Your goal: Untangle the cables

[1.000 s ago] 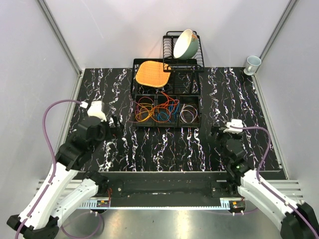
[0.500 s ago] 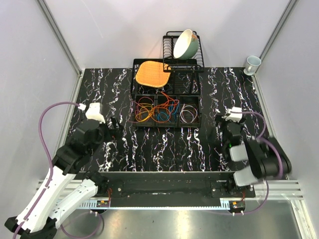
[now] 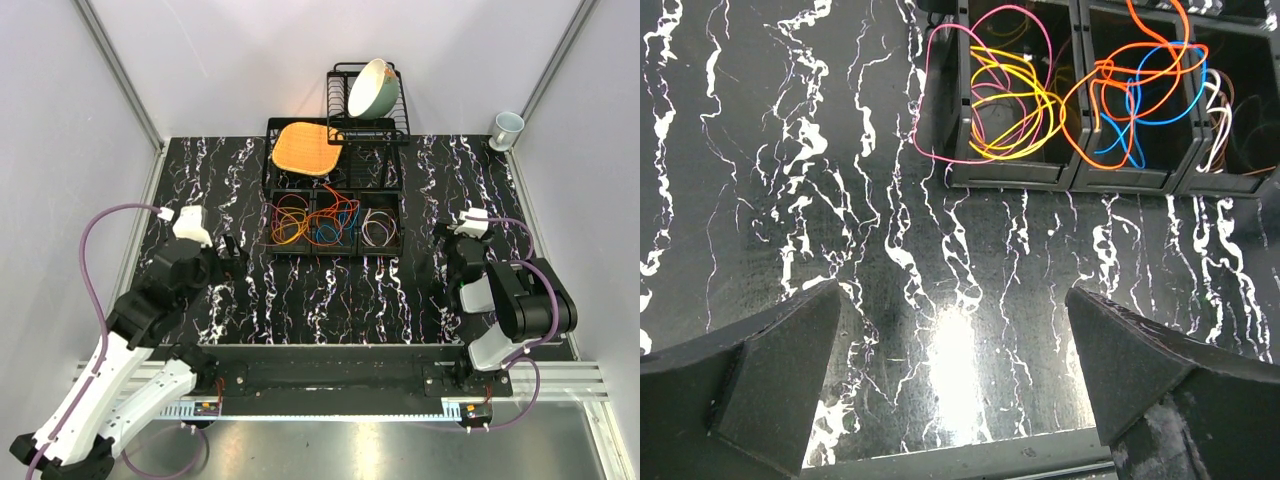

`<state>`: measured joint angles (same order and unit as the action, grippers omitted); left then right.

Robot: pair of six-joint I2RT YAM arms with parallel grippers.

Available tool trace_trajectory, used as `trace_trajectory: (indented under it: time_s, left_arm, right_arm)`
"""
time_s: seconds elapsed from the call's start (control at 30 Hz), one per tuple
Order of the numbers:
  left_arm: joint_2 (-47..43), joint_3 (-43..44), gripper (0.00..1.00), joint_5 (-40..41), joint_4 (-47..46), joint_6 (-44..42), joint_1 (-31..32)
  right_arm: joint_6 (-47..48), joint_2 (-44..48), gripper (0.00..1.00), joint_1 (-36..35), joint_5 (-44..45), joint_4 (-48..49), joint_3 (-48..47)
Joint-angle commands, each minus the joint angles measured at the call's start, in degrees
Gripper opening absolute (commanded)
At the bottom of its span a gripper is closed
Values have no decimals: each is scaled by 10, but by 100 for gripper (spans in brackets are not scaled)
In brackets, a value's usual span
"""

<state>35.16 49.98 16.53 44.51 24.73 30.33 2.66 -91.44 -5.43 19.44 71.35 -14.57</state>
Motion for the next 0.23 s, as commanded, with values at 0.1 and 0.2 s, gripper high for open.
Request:
trace_trajectory:
  time_s: [0.1, 0.2]
  left_arm:
    - [-6, 1, 99, -3, -22, 9, 3]
    - [10, 11, 99, 27, -14, 19, 3]
  right_arm:
    - [-4, 9, 100, 2, 14, 32, -11]
    - [-4, 9, 99, 3, 15, 32, -11]
